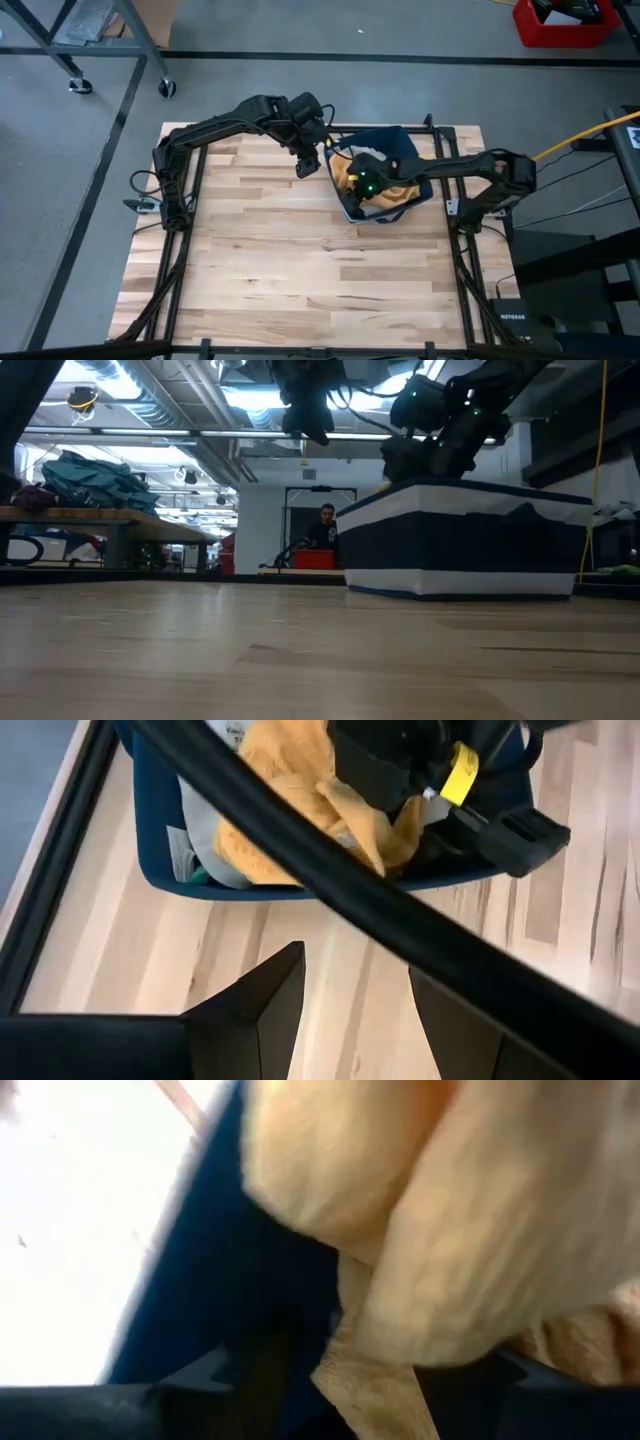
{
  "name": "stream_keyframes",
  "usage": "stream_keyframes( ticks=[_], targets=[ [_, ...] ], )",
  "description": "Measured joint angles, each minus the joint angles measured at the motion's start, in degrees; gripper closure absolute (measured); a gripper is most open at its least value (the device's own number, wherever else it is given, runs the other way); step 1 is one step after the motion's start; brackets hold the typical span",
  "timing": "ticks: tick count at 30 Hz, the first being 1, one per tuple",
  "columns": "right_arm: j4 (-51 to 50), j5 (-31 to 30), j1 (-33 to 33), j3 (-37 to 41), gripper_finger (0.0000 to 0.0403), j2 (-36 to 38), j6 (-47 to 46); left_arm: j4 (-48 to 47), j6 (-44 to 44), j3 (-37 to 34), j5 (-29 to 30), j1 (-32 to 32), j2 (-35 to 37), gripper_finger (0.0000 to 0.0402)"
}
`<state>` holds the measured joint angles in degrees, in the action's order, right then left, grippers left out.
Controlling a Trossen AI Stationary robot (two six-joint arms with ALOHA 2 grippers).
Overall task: Fold towel
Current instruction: Put the stacked folded towels into the blue laundry organizer
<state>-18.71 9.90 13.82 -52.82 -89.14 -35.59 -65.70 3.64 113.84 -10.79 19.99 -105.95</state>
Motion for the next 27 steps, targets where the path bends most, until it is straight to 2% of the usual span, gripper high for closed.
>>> stream_keyframes(
  ticks=[6, 14, 17, 23, 27],
  targets=[
    [2.8, -3.0, 0.04, 0.09, 0.0201, 6.05, 1.69, 0.22, 1.32, 0.02, 1.53, -0.05, 0.19, 0.0229],
    [3.34, -10.74, 0.07, -0.02, 0.0201, 17.09, 1.82, 0.49, 1.36, 0.02, 2.27, 0.37, 1.38, 0.0229],
    [-1.8, -14.27, 0.07, -0.02, 0.0201, 20.14, 1.5, 0.34, 1.35, 0.02, 2.28, 0.39, 1.38, 0.0229],
    [-20.3, -21.22, 0.07, -0.07, 0.0201, 23.65, -4.04, 0.36, 1.33, 0.02, 2.26, 0.39, 1.38, 0.0229],
    [-26.33, -22.85, 0.07, 0.02, 0.0201, 23.71, -7.17, 0.38, 1.33, 0.02, 2.27, 0.39, 1.38, 0.0229]
  ],
)
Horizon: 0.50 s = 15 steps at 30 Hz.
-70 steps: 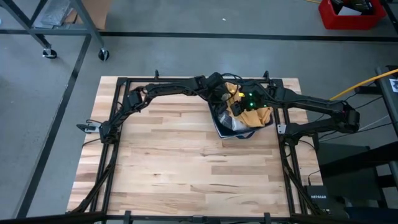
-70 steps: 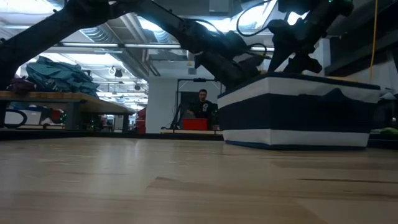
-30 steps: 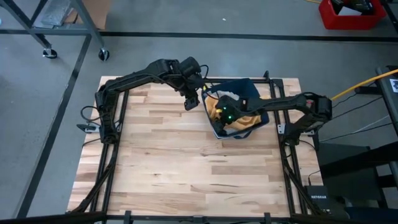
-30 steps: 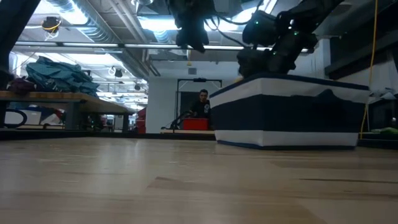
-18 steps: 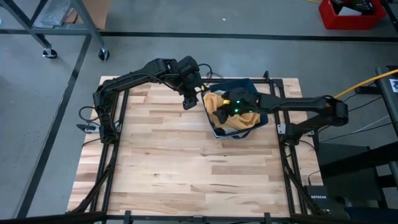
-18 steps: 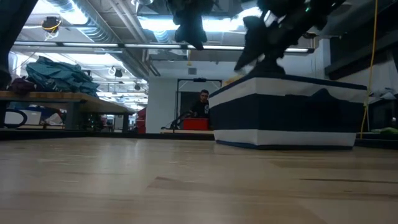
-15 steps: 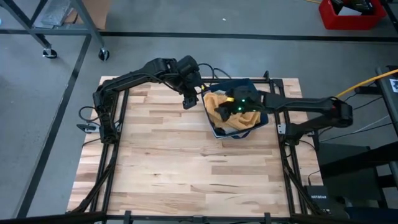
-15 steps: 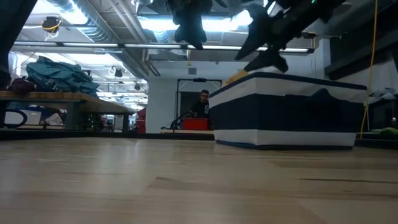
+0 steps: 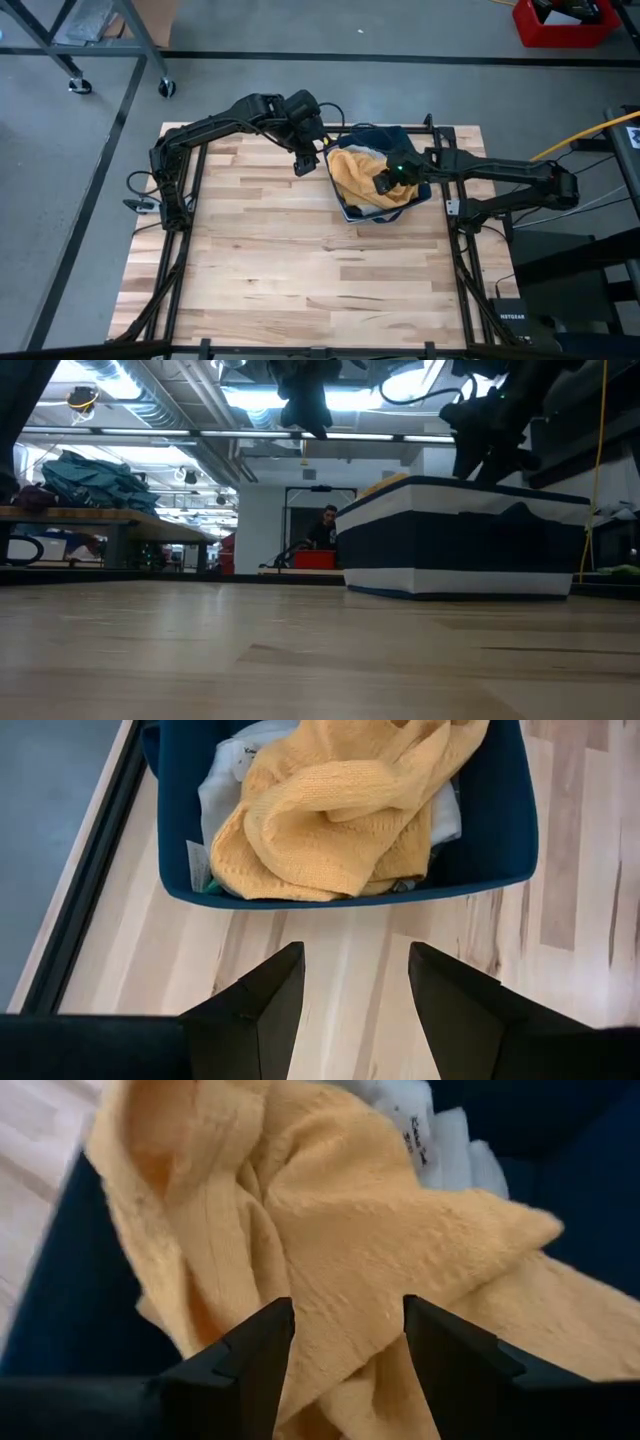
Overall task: Fold towel
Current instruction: Put the stacked folded towels into the blue laundry organizer
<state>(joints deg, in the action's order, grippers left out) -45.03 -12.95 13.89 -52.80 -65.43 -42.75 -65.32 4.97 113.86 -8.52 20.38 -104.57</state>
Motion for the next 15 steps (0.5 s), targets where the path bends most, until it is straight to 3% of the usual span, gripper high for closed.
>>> stream_keyframes(
  ticks=[6, 15],
  targets=[
    [0.06, 0.0, 0.0, 0.0, 0.0201, -4.95, -0.32, 0.35, 0.0, 0.0, 0.01, -0.02, -0.01, 0.0229],
    [2.39, 1.7, 0.02, 0.02, 0.0201, -19.02, 1.9, -0.2, -0.02, 0.0, -0.02, -0.02, 0.0, 0.0229]
  ],
)
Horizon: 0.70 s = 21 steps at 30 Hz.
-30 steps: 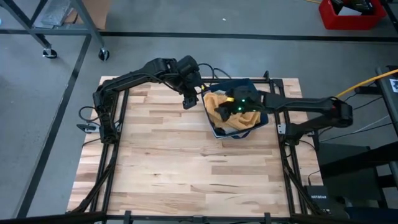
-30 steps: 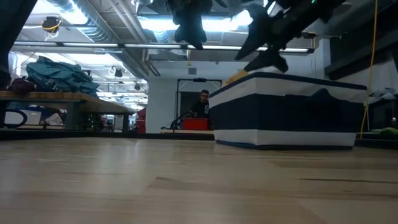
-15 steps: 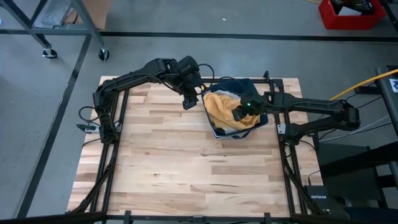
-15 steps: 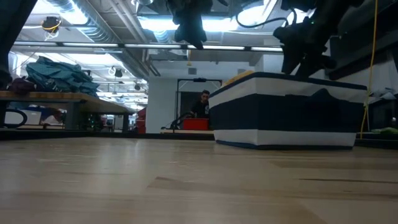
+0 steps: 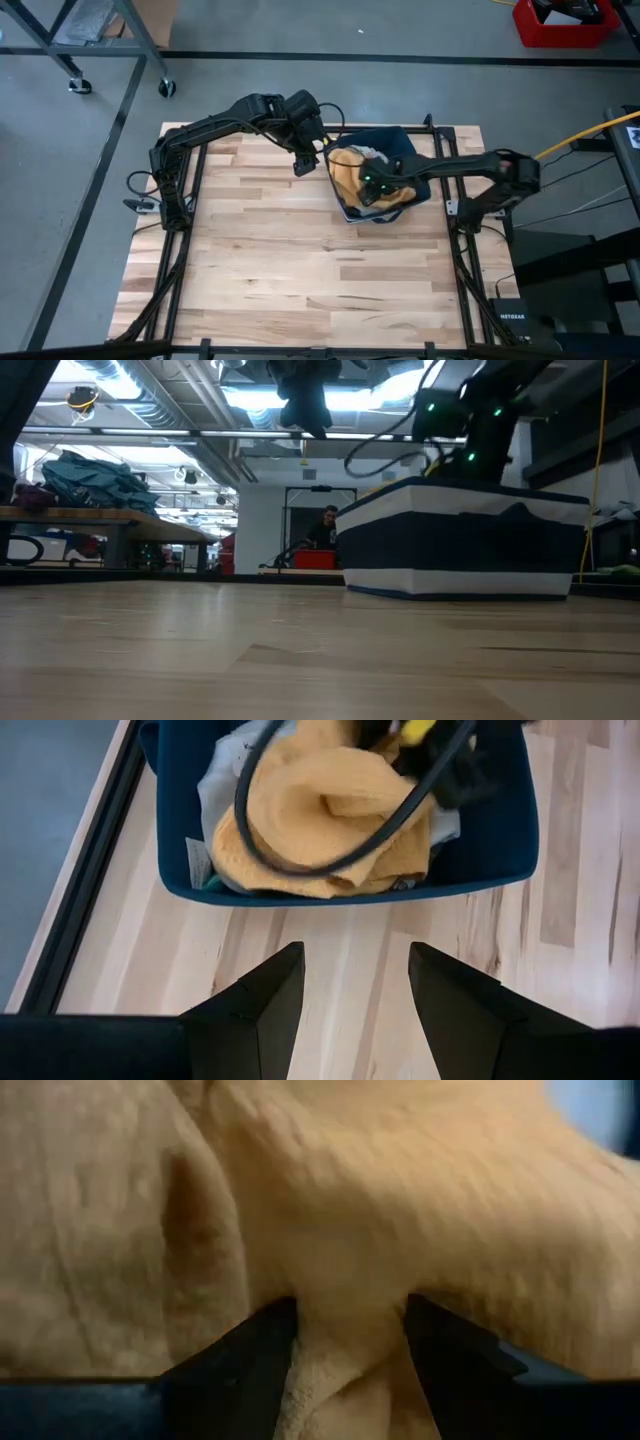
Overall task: Fold towel
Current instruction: Put the stacked folded towels into the blue laundry organizer
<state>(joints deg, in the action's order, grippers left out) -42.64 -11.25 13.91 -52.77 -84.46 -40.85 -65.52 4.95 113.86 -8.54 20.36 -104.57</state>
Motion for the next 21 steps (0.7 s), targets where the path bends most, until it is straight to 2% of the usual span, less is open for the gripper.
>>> stream_keyframes(
  ticks=[9, 13, 17, 21],
  targets=[
    [16.71, 10.81, 0.0, -0.34, 0.0201, -12.06, 4.05, -2.1, 0.0, 0.0, 0.0, 0.0, 0.0, 0.0229],
    [17.45, 10.44, -0.02, -0.22, 0.0201, -12.14, 4.12, -3.45, 0.25, 0.0, 0.02, 0.0, 0.0, 0.0229],
    [16.34, 6.88, -0.13, 0.09, 0.0201, -8.83, 3.83, -2.46, 1.07, 0.0, 0.19, 0.02, 0.15, 0.0229],
    [15.64, 2.35, -0.02, 0.26, 0.0201, -2.65, 3.81, -0.16, 1.15, 0.0, 5.3, 0.39, 1.56, 0.0229]
  ],
)
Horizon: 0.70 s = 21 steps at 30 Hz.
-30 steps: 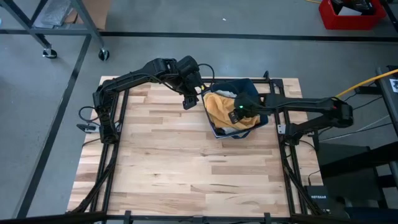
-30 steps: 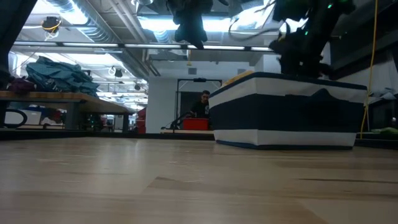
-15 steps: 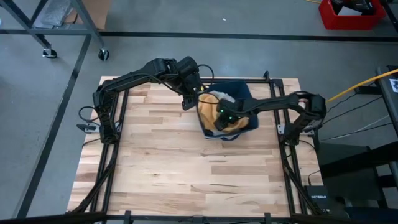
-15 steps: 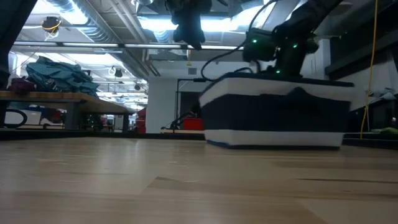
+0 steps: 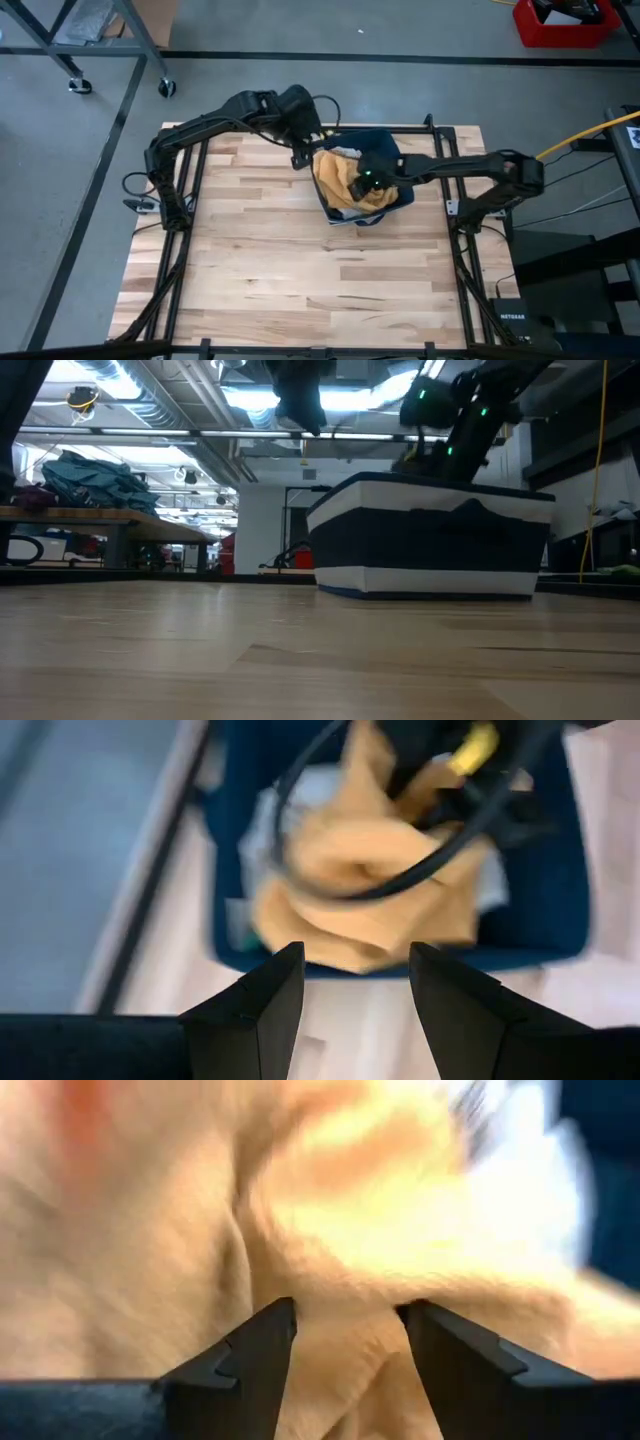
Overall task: Fold towel
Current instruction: Put the stacked folded towels into the blue laundry organizer, then return to Home Position
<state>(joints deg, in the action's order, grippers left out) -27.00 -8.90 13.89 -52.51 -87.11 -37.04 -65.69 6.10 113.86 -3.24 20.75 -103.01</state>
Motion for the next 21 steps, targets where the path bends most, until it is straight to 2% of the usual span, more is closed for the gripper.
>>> stream_keyframes(
  ticks=[3, 6, 16, 21],
  targets=[
    [-0.03, -3.59, 0.0, -0.04, 0.0201, 5.18, 0.03, 2.82, 0.23, 0.0, 3.35, 0.55, 2.22, 0.0229],
    [0.26, -5.88, 0.0, -0.04, 0.0201, 10.34, 0.16, 4.45, 1.63, 0.0, 3.88, 0.93, 5.18, 0.0229],
    [4.02, -6.64, 0.0, -0.15, 0.0201, 29.51, 7.81, 2.12, 2.78, 0.0, 3.9, 0.55, 20.0, 0.0229],
    [4.08, -6.55, -0.02, -0.21, 0.0201, 38.83, 12.03, -2.93, 1.65, 0.0, 3.92, -1.01, 27.22, 0.0229]
  ],
)
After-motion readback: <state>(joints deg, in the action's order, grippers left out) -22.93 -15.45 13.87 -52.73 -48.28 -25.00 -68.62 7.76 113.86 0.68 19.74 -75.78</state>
